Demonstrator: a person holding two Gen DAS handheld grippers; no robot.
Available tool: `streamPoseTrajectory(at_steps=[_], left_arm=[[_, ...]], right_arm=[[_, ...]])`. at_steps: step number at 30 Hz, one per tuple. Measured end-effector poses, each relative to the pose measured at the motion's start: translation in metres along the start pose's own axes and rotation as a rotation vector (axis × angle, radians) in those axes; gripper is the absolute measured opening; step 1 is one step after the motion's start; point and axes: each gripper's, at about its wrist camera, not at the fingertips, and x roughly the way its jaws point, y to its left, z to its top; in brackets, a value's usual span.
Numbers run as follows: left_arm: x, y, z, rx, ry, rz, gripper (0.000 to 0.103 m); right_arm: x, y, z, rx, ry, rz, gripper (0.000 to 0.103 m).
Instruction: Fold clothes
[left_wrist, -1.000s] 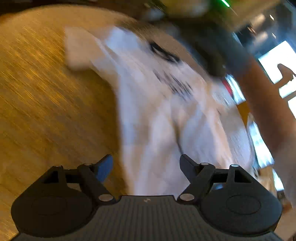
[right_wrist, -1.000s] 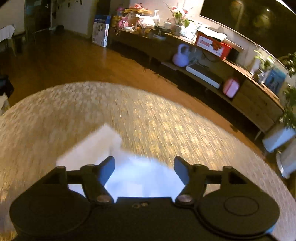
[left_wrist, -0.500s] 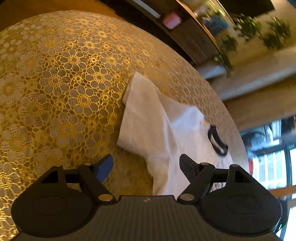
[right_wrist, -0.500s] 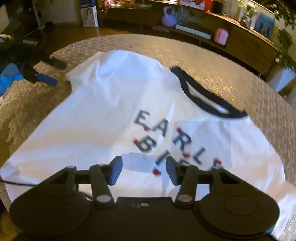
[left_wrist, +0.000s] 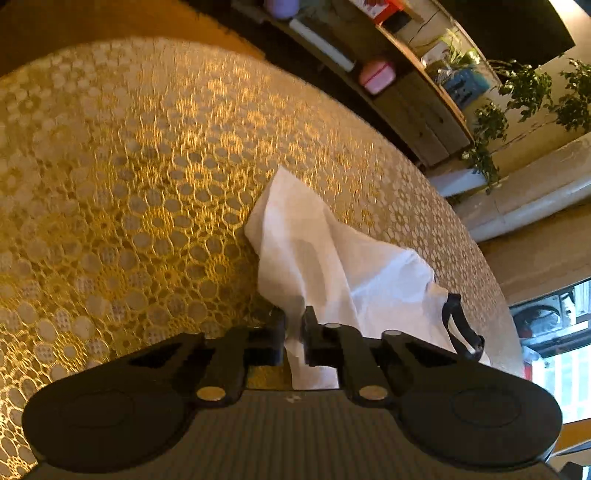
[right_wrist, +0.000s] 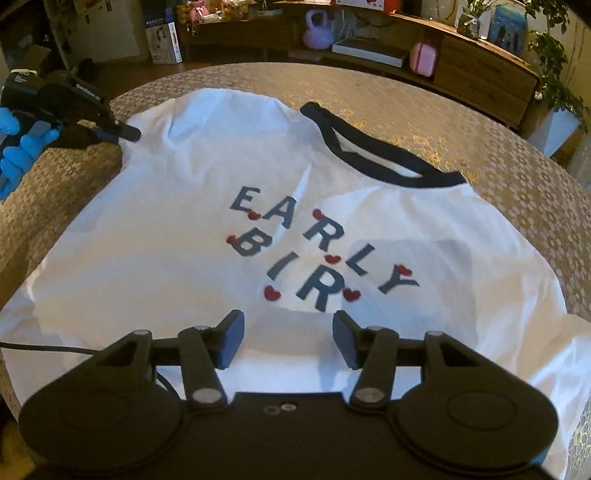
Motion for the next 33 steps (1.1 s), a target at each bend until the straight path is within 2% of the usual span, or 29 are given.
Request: streamPoseTrajectory(at_steps=[3,7,13,15,17,19,23,26,28,30,33], left_arm=[[-0.016,0.004,0.008,0.032,-0.069,0.014,0.003],[-0.029,0.024,0.015,0.060,-0.107,0.060,0.003],[-0.035,0.054,0.009,0.099,-0.084,0.111,0.003],[-0.035,0.060,0.007,0.093,-0.078,0.121,0.003],[-0.035,0.063,0.006,0.108,-0.074,0.131,0.003],[-0.037,0.064,0.006,0.127,-0.071,0.138,0.003],[-0.039,0.070,0.010,0.128,-0.070,0.152,0.004],[-0.038,0.071,0.011,0.130,-0.072,0.163,0.004],[-0.038,0.071,0.011,0.142,-0.069,0.166,0.004],[-0.041,0.067,0.009,0.171,-0.053,0.178,0.006],[-0.050,0.056,0.003,0.233,-0.046,0.200,0.014]], right_arm=[[0.000,-0.008,-0.009,0.007,0.016,-0.012,0.103],[-0.006,-0.022,-0.018,0.042,0.011,0.004,0.103],[-0.013,-0.039,-0.029,0.056,0.020,-0.046,0.103],[-0.015,-0.052,-0.032,0.078,0.031,-0.114,0.103],[-0.022,-0.071,-0.037,0.145,0.038,-0.141,0.103],[-0.038,-0.093,-0.041,0.215,-0.003,-0.189,0.103],[-0.064,-0.152,-0.047,0.508,-0.081,-0.242,0.103],[-0.062,-0.178,-0.045,0.660,-0.094,-0.280,0.103],[-0.056,-0.190,-0.041,0.697,-0.102,-0.301,0.103],[-0.047,-0.194,-0.033,0.678,-0.096,-0.339,0.103],[-0.036,-0.197,-0.020,0.618,-0.083,-0.369,0.103]])
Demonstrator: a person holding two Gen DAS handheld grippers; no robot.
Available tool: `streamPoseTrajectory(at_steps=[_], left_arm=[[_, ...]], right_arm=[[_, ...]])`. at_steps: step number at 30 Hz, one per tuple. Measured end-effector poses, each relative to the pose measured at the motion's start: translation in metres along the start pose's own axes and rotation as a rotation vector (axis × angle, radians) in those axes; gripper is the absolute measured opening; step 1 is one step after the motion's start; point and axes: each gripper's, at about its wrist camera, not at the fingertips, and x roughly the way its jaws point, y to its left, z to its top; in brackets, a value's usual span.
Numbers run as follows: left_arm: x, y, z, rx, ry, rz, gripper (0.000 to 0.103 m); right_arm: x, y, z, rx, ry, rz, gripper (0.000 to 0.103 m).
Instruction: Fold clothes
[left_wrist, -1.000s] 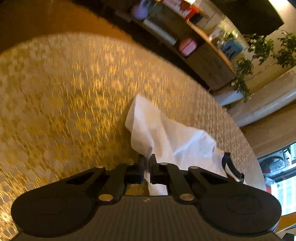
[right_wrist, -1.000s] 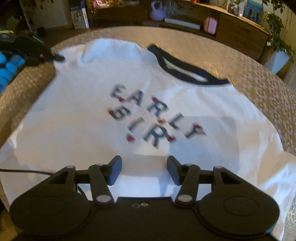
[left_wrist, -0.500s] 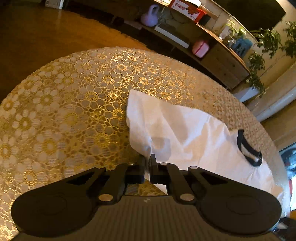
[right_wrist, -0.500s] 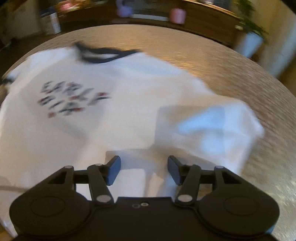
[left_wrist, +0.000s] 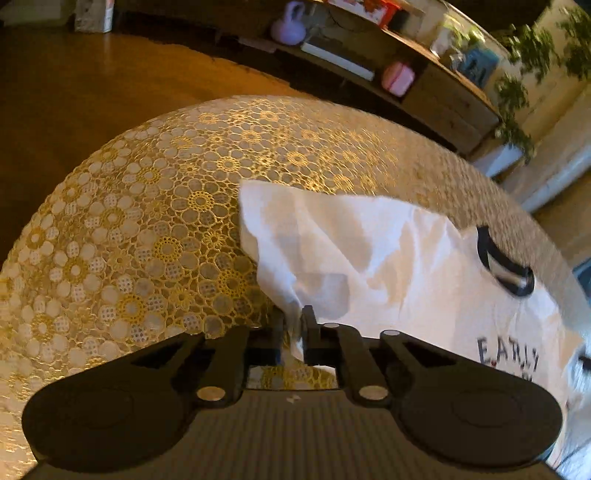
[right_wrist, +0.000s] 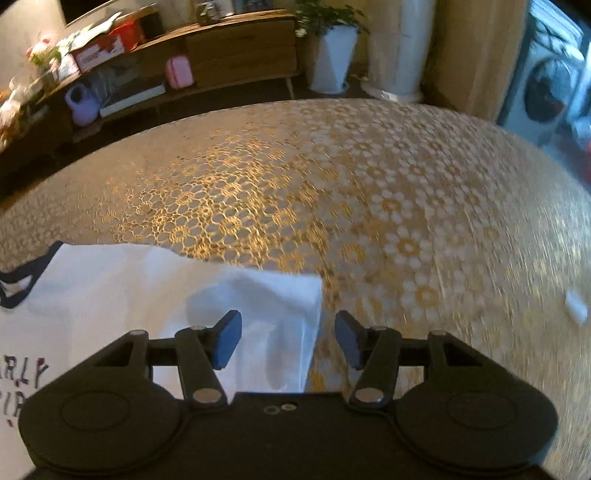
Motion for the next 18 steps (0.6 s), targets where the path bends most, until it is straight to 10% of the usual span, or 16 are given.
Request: streamPoseTrajectory(at_steps=[6,13,18], left_arm=[[-0.042,-0.035,-0.018,0.150,-0.108,-0.036,0.077],[-0.044,-0.097,-0.047,0.280,-0.027,-0.261,0.077],[-0.016,-0.121,-0.070,0.346,0.078,-0.281,0.077]], right_arm=[[0.007,0.002,0.012,-0.035,-0.069,0.014,0.103],[0.019,0.009,0.010,-0.065,-0.034,0.027,0.103],[0.015,0.017,0.012,-0.142,-0.030,-0.005,0.103]])
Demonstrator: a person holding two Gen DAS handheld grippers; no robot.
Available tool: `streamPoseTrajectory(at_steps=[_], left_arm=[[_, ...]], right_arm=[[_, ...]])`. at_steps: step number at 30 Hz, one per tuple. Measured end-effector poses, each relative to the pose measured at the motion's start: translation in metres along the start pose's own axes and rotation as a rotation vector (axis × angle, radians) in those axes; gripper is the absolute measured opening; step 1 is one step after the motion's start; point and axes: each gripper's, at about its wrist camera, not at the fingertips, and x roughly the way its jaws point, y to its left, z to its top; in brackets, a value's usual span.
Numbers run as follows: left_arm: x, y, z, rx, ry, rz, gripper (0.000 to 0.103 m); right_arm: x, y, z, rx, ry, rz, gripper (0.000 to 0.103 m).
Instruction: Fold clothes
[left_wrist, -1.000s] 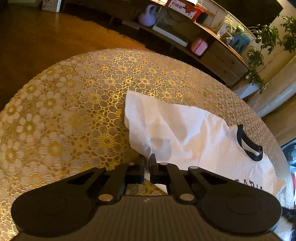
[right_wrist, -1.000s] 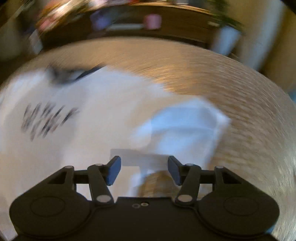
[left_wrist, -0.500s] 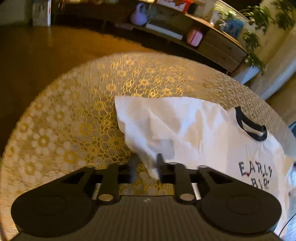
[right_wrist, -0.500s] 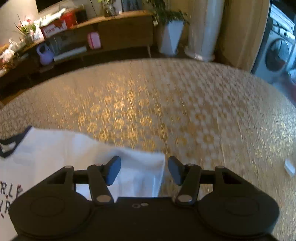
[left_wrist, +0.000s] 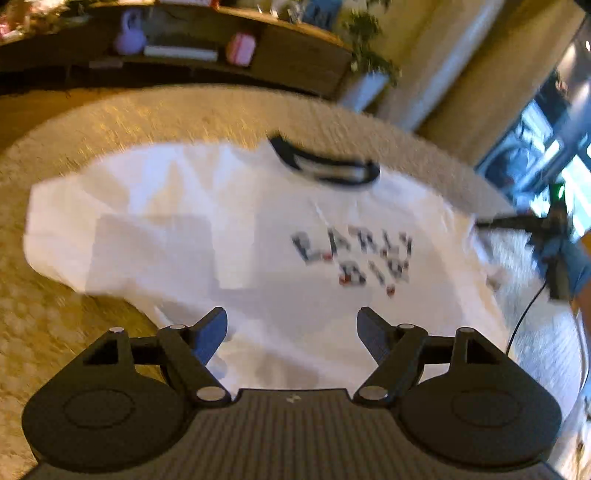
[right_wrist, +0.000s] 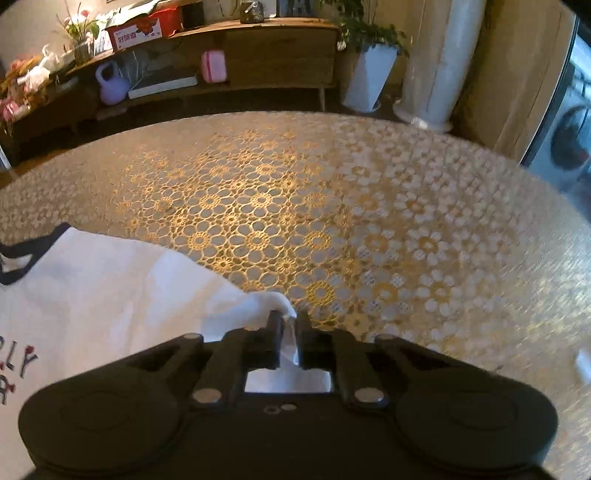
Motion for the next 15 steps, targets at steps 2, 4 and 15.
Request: streamPoseTrajectory(at_steps=[2,4,15], left_arm=[[0.007,-0.002,-0.010,0.005,0.031,0.004,0.077],[0.008,0.003,-0.020,0.011,0.034,0.011,0.077],[0.000,-0.003,-0.025,0.042,0.041,0.002,0.078]], right_arm=[[-0.001,-0.005,0.003,0.016,-0.014,-0.065,0.103],[0.001,-0.012,0.004,0.052,-0.013,-0.111,0.103],[-0.045,-0.059,-0.034,0.259,0.043,0.001,0.103]])
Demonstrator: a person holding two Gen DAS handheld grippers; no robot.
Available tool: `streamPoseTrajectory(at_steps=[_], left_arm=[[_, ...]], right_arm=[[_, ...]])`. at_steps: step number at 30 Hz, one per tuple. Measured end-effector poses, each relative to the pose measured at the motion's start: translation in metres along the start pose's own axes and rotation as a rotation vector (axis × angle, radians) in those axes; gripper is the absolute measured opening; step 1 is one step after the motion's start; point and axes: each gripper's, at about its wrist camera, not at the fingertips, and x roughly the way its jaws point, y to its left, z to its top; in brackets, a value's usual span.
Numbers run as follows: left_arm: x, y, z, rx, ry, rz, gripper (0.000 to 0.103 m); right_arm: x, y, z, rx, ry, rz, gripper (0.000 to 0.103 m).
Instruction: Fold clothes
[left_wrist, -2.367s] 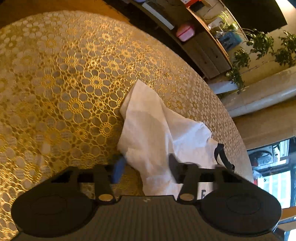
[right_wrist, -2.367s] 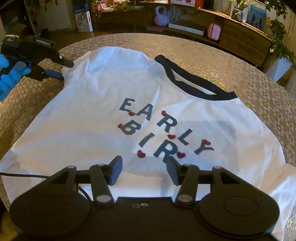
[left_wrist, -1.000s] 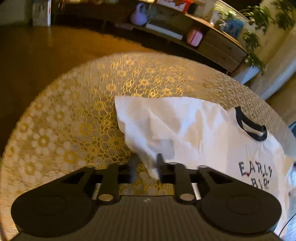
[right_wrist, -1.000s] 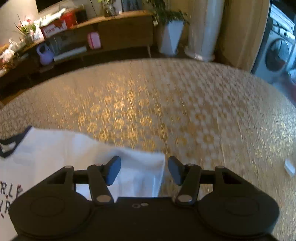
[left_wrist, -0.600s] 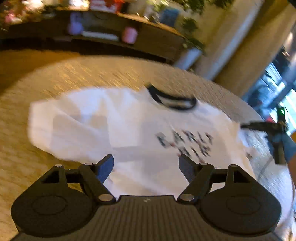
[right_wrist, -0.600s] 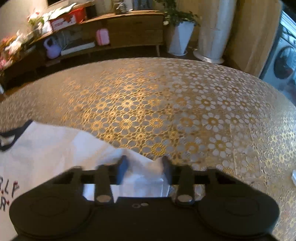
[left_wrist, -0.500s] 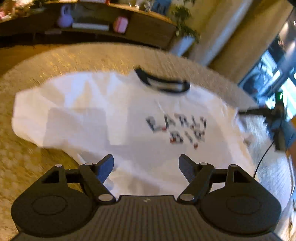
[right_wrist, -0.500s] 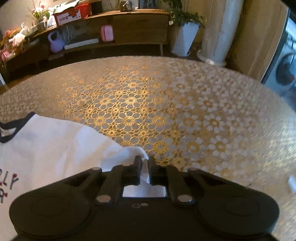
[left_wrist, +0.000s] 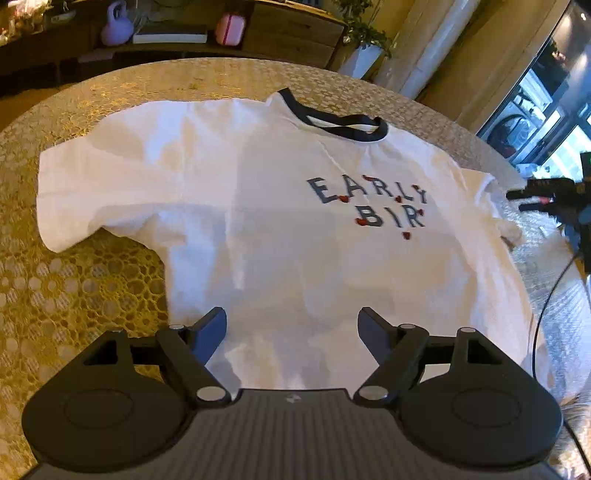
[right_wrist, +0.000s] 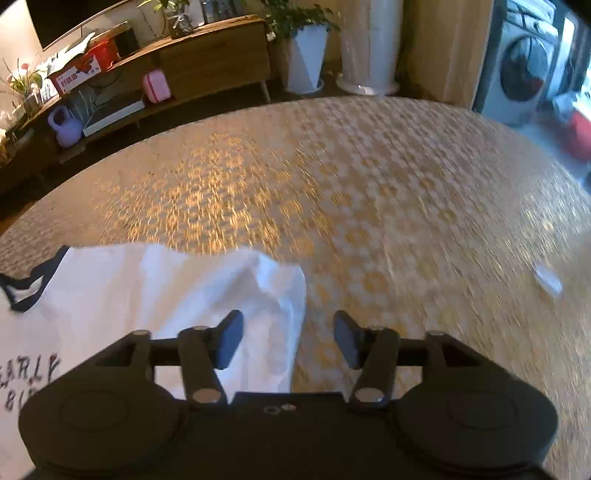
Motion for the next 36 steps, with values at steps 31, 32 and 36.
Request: streamPoseTrajectory(at_steps=[31,32,36], left_arm=[[0.003,-0.040,-0.032,0.202,0.020,0.047,0.088],[0.004,-0.040,-0.033,0.203,0.020,0.047,0.088],[0.005,-0.043,-0.033,0.214,0.026,0.050,0.091]], right_arm=[[-0.017,-0.004,-0.026,-0.030,-0.021,0.008,0.103],[-0.013,-0.009,-0.017,0.010,-0.025,0.013,0.103],[0.008,-0.006,0.004,0.040,-0.032,-0.010,0.103]])
